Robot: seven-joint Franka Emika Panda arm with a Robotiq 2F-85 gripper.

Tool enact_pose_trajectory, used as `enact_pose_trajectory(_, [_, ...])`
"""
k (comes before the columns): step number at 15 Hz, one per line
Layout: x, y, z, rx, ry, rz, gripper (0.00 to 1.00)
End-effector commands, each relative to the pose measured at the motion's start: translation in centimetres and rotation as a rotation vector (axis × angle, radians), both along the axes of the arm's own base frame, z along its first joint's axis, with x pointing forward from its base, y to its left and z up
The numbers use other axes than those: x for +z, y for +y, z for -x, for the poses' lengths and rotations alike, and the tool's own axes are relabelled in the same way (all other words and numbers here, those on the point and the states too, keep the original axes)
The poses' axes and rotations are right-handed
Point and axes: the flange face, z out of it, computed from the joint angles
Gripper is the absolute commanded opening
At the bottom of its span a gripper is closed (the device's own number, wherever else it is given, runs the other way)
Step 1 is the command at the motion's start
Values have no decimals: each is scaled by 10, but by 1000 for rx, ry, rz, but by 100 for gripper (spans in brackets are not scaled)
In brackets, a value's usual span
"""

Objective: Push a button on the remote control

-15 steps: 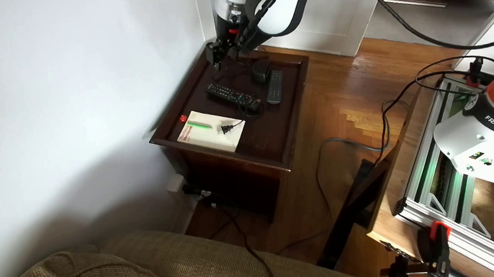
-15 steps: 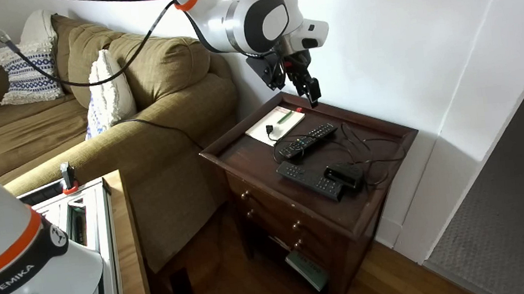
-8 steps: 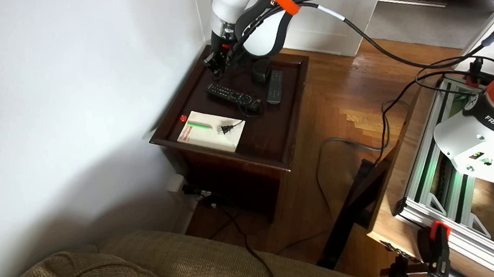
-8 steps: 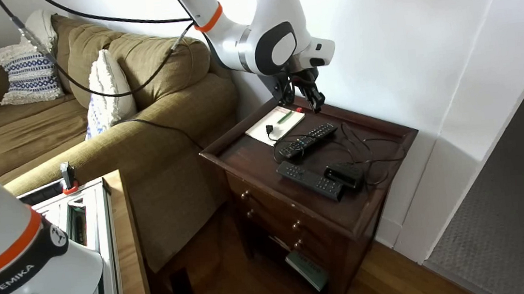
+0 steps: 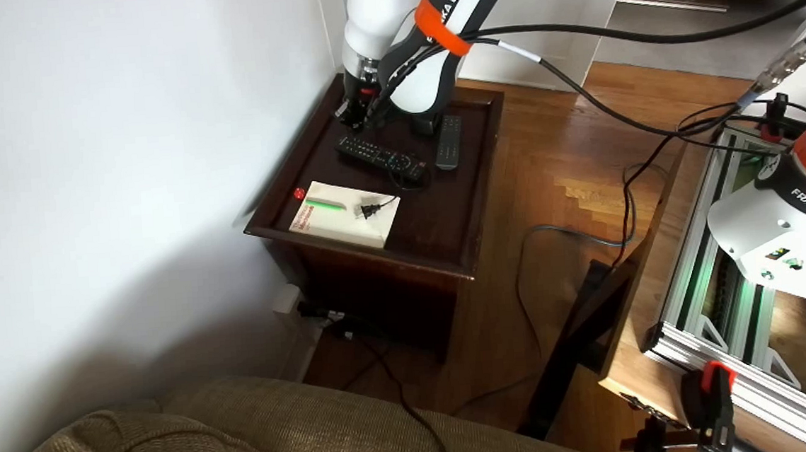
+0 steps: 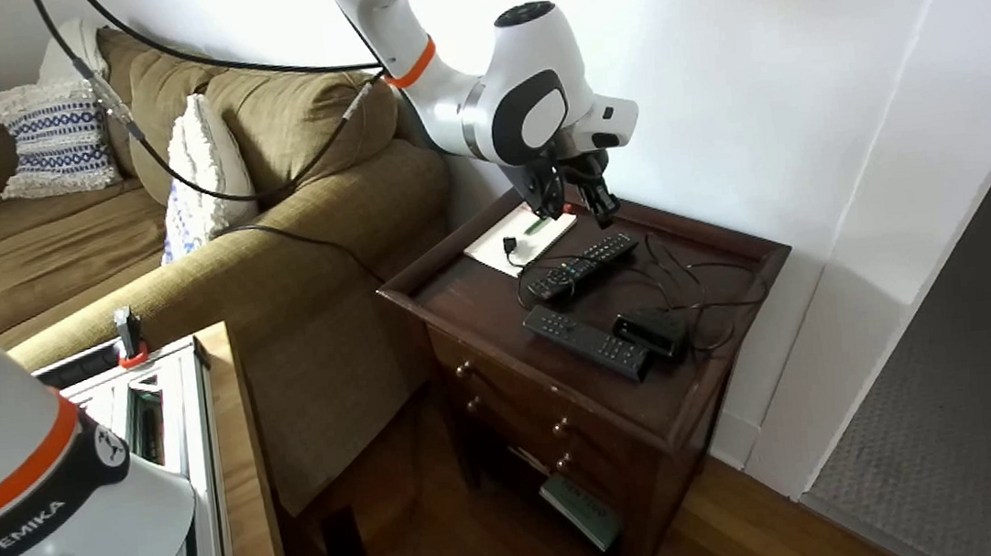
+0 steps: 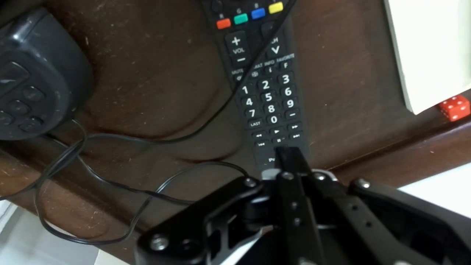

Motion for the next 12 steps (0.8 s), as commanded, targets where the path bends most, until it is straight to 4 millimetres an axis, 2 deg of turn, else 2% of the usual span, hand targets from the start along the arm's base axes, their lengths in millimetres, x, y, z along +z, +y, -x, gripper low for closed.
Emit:
enact_pose_trajectory(1, [-16,2,-5,6,-16,13,0])
enact_pose_trajectory(12, [-39,2,-7,3,-7,27,0])
